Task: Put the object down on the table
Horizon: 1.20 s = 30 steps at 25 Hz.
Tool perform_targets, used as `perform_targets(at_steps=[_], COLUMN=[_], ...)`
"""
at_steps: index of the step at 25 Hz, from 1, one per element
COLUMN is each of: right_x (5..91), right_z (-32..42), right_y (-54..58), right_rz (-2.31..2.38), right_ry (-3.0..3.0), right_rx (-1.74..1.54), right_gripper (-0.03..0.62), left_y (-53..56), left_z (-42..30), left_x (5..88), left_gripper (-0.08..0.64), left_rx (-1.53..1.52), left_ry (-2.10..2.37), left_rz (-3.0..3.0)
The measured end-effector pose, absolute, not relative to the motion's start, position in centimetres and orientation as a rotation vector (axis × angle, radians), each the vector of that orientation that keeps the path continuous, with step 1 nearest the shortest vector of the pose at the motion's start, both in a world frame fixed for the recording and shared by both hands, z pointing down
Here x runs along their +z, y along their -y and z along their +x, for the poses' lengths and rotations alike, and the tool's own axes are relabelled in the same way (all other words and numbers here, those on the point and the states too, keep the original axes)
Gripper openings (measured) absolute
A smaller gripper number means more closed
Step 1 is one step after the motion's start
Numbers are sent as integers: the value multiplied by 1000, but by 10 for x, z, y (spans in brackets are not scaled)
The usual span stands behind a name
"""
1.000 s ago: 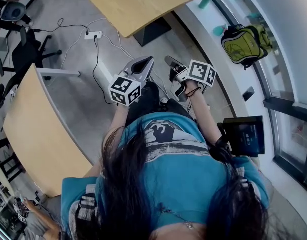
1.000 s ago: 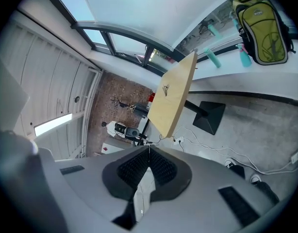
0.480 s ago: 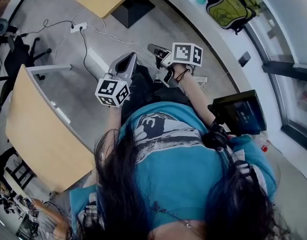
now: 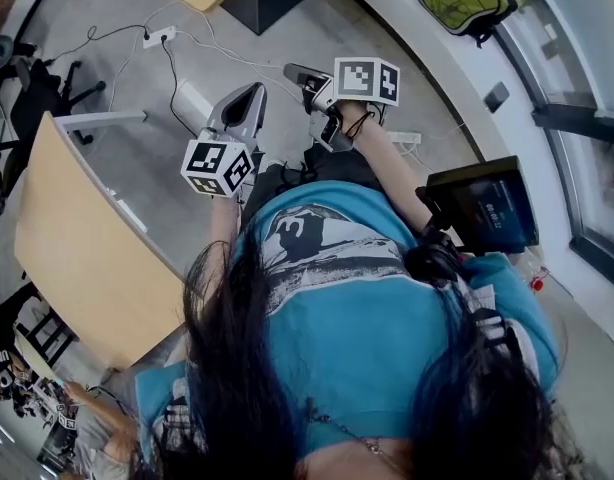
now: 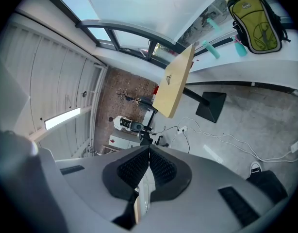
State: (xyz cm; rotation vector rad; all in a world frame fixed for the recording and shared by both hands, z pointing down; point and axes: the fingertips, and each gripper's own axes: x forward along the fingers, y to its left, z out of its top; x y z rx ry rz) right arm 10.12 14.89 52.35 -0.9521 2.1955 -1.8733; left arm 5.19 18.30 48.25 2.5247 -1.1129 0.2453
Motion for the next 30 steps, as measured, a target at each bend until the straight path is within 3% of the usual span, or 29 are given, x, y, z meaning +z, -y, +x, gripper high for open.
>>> perform_targets(at_steps=[7, 15, 30], right_x=[518, 526, 544], right_z=[69, -6, -4], right_y=[-167, -208, -226], right_rz=[-958, -1048, -1091], right_ry=[-2210, -2192, -2115], right_rx=[-1862, -1836, -1934], right_gripper=[14, 14, 14], left_y=[-199, -242, -249], left_z=[14, -81, -77], left_x=[481, 493, 505], left_gripper=[2, 2, 2], left_rx=[237, 192, 236], left_ry=[1126, 1132, 1069], left_rz=[2518, 2510, 2477])
